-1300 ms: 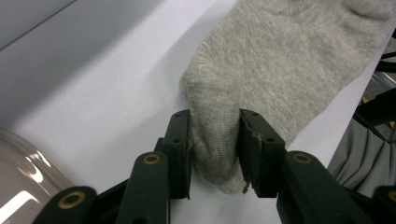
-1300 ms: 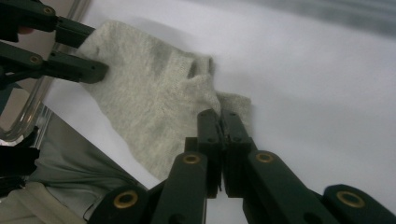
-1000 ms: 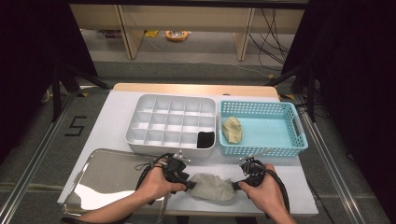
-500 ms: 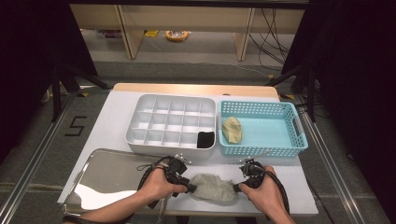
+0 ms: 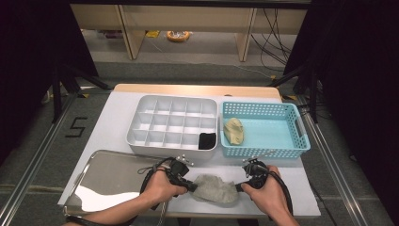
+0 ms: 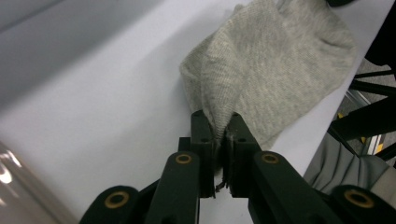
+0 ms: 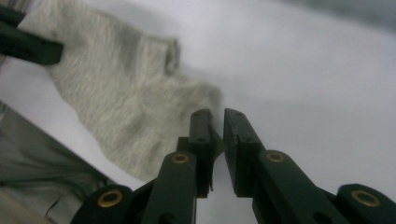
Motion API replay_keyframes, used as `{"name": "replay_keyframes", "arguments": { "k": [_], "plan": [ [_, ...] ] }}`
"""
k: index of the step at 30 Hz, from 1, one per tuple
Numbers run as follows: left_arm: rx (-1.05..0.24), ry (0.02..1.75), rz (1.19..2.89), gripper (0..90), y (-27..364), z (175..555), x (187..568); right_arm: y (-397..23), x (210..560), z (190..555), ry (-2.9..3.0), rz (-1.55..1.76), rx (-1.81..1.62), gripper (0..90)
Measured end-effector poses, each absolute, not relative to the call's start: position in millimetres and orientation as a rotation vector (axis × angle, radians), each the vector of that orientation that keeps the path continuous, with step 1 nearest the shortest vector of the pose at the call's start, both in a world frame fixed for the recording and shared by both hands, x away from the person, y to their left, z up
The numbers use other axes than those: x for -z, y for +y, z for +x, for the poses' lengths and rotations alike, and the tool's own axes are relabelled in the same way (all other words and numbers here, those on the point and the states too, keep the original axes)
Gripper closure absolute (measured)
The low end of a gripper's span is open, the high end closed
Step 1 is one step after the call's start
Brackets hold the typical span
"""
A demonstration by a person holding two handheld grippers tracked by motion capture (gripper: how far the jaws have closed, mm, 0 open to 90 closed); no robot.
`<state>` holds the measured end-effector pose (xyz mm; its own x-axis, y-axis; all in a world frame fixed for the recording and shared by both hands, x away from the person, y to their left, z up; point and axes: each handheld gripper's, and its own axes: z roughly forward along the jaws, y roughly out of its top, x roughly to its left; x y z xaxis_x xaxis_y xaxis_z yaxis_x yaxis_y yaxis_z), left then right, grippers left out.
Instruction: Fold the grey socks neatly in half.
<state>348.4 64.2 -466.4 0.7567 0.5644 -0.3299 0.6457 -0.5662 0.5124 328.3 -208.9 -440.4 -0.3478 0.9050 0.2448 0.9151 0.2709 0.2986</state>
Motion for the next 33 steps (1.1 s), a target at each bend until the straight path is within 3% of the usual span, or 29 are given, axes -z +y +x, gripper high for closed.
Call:
{"name": "replay_keyframes", "arguments": {
  "k": [6, 14, 33],
  "plan": [
    [0.209, 0.901, 2.326, 83.9, 65.5, 348.6, 458.7, -194.0, 419.8, 326.2, -2.54, -1.693, 0.862, 87.4],
    [0.277, 0.939, 2.258, 83.7, 68.0, 346.4, 453.8, -146.3, 452.5, 335.5, -2.484, -1.517, 0.73, 90.0],
    [0.434, 0.966, 2.156, 82.6, 69.3, 356.3, 435.9, -133.7, 467.6, 337.5, -2.434, -1.521, 0.753, 90.0]
  ]
}}
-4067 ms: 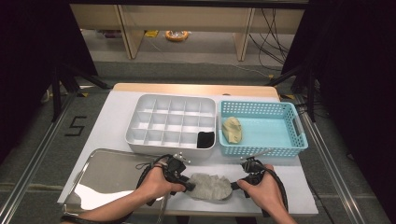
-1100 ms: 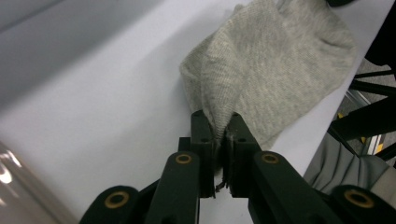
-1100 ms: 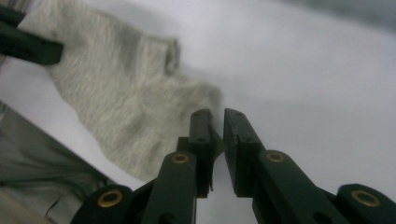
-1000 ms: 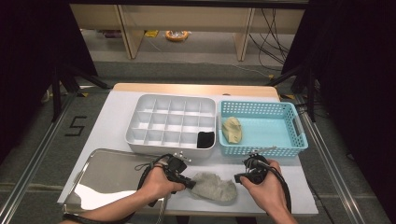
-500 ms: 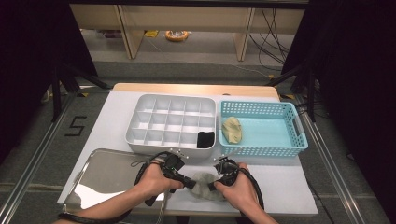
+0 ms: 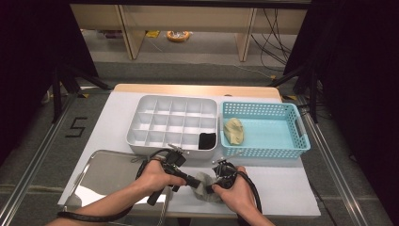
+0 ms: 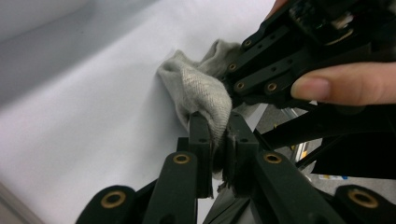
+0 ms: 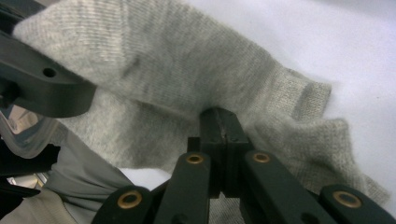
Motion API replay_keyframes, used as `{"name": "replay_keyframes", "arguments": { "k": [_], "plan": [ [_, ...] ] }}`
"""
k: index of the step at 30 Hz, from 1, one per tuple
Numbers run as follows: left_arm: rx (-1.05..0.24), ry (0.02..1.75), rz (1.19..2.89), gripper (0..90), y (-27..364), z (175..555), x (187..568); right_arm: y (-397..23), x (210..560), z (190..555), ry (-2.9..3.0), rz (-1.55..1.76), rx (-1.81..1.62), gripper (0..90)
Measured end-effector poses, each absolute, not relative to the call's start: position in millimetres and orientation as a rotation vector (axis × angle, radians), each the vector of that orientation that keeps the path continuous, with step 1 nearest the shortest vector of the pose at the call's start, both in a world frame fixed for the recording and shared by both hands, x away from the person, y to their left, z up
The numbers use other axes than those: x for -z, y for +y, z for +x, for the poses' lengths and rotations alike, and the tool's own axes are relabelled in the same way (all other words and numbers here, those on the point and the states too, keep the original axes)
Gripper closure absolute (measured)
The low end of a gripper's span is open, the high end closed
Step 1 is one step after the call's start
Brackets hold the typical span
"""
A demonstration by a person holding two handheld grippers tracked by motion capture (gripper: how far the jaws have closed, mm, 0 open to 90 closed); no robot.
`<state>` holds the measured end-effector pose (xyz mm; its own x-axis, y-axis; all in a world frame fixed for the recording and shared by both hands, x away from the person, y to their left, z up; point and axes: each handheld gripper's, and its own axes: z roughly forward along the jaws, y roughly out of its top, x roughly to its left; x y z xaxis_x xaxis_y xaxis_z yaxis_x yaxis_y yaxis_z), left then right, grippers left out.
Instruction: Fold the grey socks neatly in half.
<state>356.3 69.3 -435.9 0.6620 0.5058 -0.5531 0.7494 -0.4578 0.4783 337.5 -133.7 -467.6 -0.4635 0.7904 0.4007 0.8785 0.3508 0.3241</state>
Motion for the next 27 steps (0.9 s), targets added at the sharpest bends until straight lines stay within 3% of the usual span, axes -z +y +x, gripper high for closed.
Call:
{"name": "replay_keyframes", "arguments": {
  "k": [27],
  "plan": [
    [0.32, 0.948, 2.187, 83.2, 76.0, 356.5, 425.0, -126.6, 464.2, 336.9, -2.432, -1.505, 0.832, 90.0]
  ]
}}
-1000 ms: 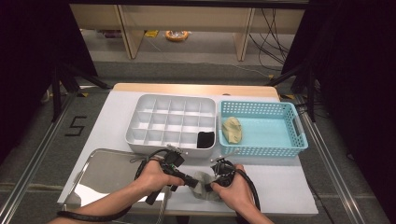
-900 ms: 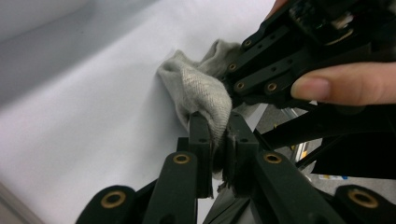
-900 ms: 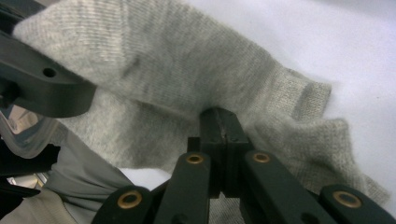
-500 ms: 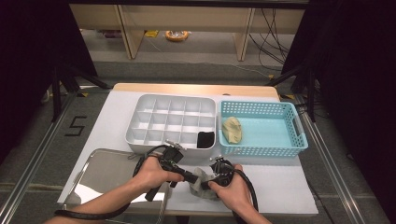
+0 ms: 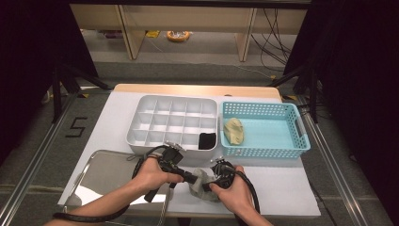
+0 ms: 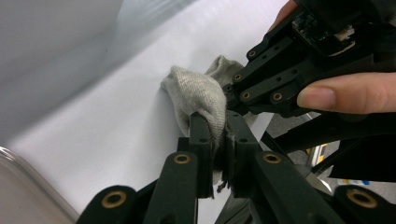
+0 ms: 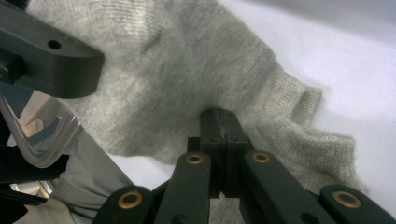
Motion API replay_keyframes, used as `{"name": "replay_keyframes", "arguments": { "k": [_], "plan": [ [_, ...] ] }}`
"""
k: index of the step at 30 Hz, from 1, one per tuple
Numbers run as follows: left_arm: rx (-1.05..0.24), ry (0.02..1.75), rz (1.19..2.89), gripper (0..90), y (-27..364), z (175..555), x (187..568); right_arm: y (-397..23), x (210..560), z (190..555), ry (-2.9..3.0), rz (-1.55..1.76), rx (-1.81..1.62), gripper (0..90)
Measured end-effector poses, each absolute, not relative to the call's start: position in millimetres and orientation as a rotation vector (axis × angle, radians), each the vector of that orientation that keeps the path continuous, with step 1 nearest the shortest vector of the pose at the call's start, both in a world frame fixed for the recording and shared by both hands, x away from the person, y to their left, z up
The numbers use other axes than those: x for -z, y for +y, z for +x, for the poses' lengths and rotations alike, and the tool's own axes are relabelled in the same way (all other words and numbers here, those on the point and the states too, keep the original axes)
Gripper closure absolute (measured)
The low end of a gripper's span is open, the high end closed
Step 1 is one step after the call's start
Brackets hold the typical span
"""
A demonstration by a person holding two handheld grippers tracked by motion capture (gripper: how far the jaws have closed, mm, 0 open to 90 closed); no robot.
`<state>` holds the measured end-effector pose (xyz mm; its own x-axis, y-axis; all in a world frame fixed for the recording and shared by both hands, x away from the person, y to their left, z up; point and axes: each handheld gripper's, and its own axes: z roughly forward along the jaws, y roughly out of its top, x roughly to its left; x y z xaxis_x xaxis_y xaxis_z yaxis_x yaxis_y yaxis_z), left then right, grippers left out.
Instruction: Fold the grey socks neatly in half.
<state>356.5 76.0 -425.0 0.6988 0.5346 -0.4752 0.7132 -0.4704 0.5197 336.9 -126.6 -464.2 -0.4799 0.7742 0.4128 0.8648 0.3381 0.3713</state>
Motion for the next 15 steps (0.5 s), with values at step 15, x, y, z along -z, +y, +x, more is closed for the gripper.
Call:
{"name": "replay_keyframes", "arguments": {
  "k": [15],
  "plan": [
    [0.264, 0.905, 2.207, 83.5, 73.8, 357.4, 415.9, -126.8, 457.5, 339.8, -2.365, -1.485, 0.909, 89.0]
  ]
}}
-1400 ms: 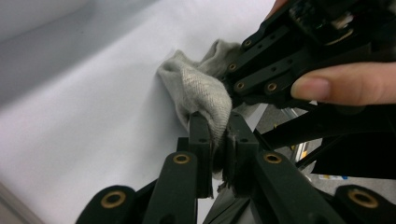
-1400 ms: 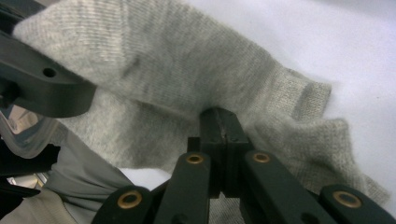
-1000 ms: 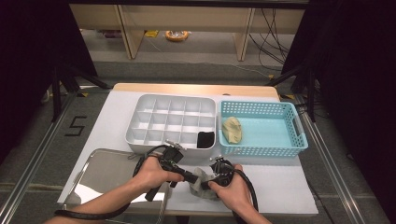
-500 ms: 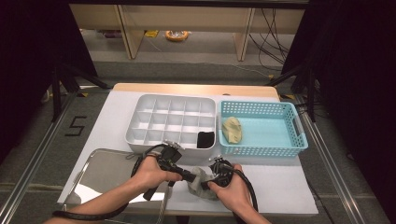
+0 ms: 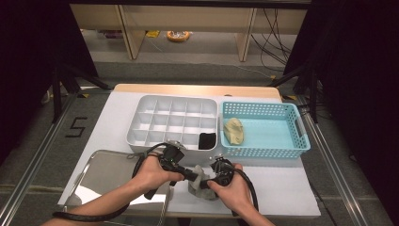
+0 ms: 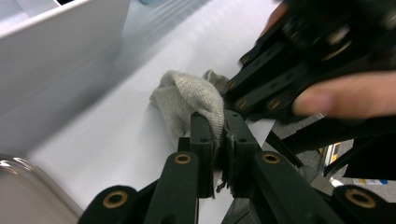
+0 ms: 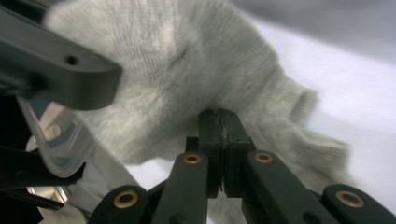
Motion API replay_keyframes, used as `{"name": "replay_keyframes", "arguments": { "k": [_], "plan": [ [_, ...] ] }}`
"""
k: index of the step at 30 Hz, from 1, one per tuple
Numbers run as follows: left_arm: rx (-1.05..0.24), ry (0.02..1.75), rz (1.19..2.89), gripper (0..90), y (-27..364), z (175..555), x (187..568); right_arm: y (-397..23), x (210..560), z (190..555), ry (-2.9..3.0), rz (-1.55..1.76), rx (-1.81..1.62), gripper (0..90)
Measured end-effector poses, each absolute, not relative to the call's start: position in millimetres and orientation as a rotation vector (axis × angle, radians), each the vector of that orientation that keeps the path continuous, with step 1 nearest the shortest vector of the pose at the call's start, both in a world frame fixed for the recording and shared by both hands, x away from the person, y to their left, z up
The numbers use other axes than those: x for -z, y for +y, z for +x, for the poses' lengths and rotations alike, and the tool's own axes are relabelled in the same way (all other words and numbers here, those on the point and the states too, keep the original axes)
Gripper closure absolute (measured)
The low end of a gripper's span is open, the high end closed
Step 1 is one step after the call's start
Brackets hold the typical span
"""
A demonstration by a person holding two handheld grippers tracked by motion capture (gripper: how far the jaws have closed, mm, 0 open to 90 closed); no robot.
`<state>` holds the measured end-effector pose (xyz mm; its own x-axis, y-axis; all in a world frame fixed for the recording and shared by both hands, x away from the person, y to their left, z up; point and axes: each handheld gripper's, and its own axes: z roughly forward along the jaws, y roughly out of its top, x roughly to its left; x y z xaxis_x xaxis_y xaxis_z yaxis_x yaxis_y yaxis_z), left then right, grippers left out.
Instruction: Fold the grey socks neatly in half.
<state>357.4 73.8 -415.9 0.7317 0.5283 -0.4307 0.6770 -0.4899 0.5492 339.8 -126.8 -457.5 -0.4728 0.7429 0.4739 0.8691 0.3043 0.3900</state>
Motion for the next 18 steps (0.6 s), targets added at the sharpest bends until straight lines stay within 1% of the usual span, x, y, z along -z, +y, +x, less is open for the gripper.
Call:
{"name": "replay_keyframes", "arguments": {
  "k": [1, 2, 4, 5, 6, 9, 12, 18],
  "plan": [
    [0.264, 0.905, 2.207, 83.4, 73.8, 357.4, 415.9, -126.8, 457.5, 339.8, -2.365, -1.485, 0.909, 89.0],
    [0.269, 0.898, 2.212, 83.4, 73.3, 357.3, 416.5, -139.3, 451.1, 336.9, -2.378, -1.501, 0.946, 89.0],
    [0.269, 0.898, 2.213, 83.3, 72.7, 357.1, 416.7, -143.7, 448.9, 335.1, -2.38, -1.507, 0.959, 89.0],
    [0.261, 0.888, 2.232, 83.3, 72.0, 357.2, 416.6, -156.9, 442.1, 330.2, -2.367, -1.544, 0.986, 88.9],
    [0.261, 0.888, 2.232, 83.3, 72.0, 357.2, 416.6, -156.9, 442.1, 330.2, -2.367, -1.544, 0.986, 88.9],
    [0.272, 0.895, 2.227, 83.2, 67.0, 355.4, 417.4, -174.1, 435.0, 327.1, -2.347, -1.602, 1.023, 88.3],
    [0.273, 0.88, 2.242, 83.1, 61.6, 354.5, 417.2, -187.6, 435.0, 328.9, -2.35, -1.629, 1.057, 87.3],
    [0.279, 0.853, 2.279, 83.0, 52.9, 353.5, 421.1, -192.6, 439.9, 327.0, -2.281, -1.694, 1.017, 86.5]
  ]
}}
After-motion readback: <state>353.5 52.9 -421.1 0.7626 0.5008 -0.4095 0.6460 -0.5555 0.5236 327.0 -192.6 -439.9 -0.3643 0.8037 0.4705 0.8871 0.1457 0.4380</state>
